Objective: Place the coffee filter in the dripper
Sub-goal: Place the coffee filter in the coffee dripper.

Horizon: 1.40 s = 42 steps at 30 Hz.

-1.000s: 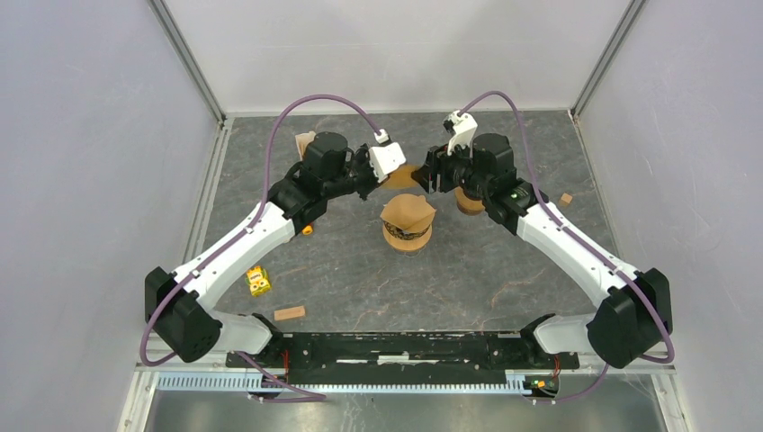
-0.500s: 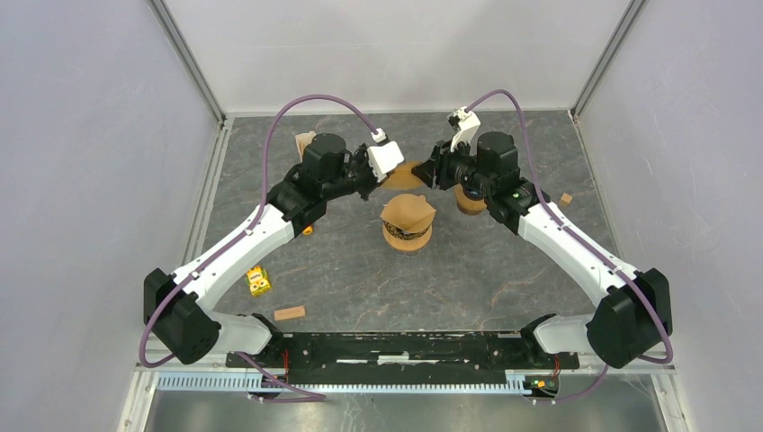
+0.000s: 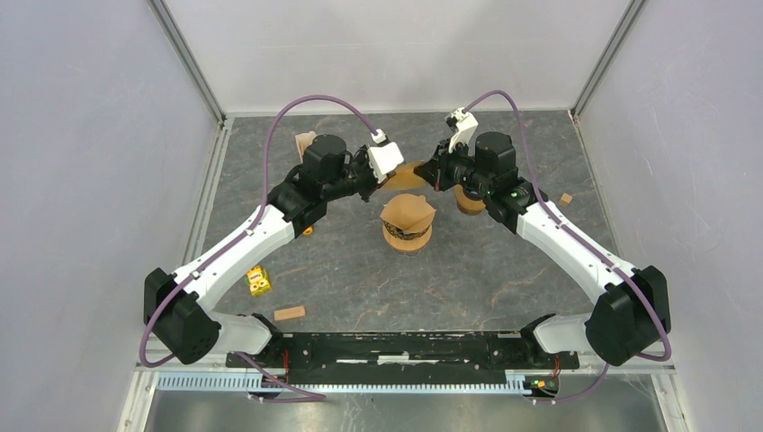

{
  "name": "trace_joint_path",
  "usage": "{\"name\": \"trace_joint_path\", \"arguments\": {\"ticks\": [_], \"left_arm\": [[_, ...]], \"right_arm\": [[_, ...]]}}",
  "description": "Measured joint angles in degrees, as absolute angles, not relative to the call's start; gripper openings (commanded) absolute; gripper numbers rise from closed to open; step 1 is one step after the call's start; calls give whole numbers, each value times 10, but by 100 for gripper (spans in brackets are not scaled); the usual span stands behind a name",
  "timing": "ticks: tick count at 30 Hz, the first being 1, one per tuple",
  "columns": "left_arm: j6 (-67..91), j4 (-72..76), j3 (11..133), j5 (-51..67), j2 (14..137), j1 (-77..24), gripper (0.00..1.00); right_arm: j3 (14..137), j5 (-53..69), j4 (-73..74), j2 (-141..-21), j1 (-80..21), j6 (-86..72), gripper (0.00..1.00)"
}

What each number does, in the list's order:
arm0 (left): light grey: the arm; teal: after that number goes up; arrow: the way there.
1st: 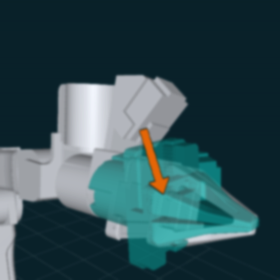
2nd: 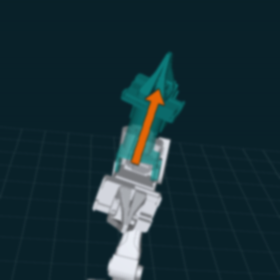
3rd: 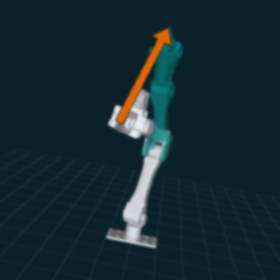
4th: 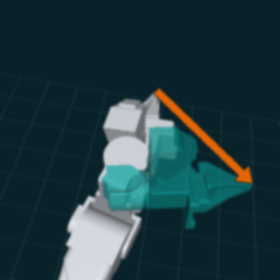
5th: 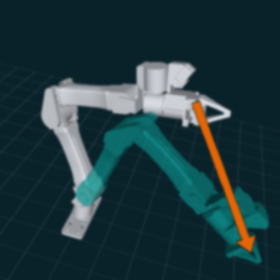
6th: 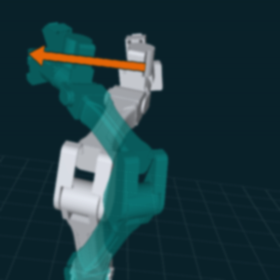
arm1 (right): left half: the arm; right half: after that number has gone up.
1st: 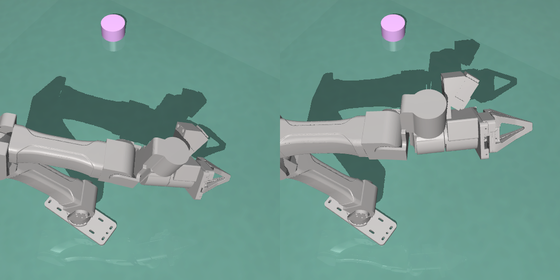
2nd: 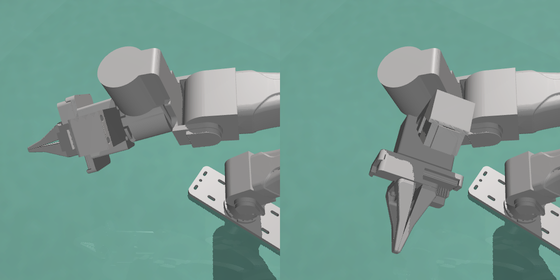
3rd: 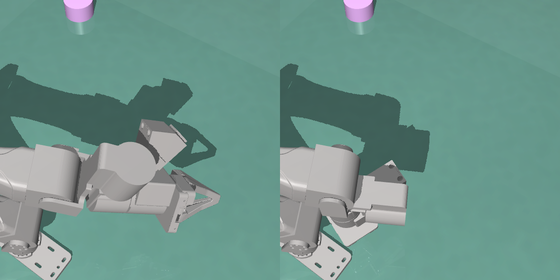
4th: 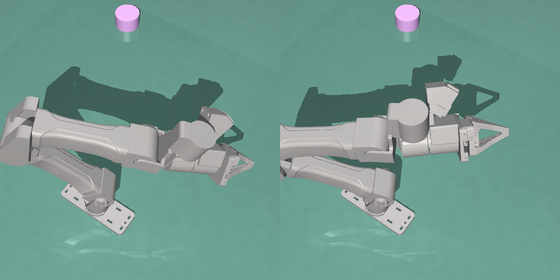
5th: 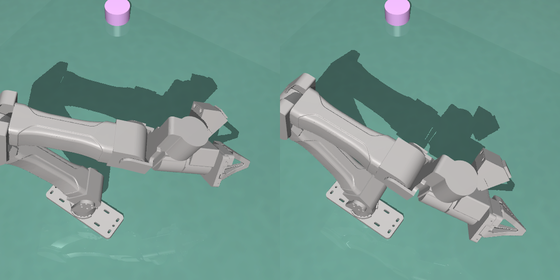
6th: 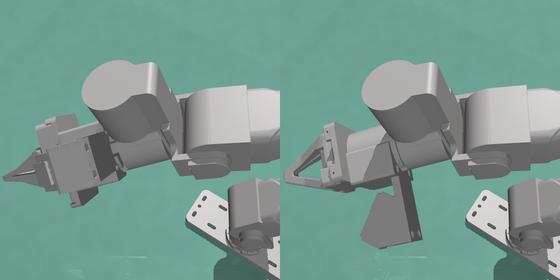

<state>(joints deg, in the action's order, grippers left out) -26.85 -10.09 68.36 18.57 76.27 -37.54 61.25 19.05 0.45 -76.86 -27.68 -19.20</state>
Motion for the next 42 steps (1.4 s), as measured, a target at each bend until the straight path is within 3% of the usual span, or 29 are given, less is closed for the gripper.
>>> {"name": "trace_joint_path", "arguments": {"ticks": [8, 12, 15, 20, 35, 42], "left_arm": [[-268, -96, 682, 186, 763, -375, 2], [-265, -96, 682, 186, 763, -375, 2], [-258, -93, 682, 186, 763, -375, 2], [-254, -93, 682, 192, 763, -375, 2], [-253, -90, 682, 195, 763, -375, 2], [-248, -88, 682, 193, 763, -375, 2]], "right_arm": [[612, 189, 5, -769, -277, -184, 31], [612, 188, 4, -769, -277, -178, 41], [612, 187, 4, -769, -283, -174, 43], [610, 180, 5, -769, -295, -163, 36], [610, 179, 5, -769, -298, -151, 1], [610, 177, 5, -769, -298, -151, 0]]}}
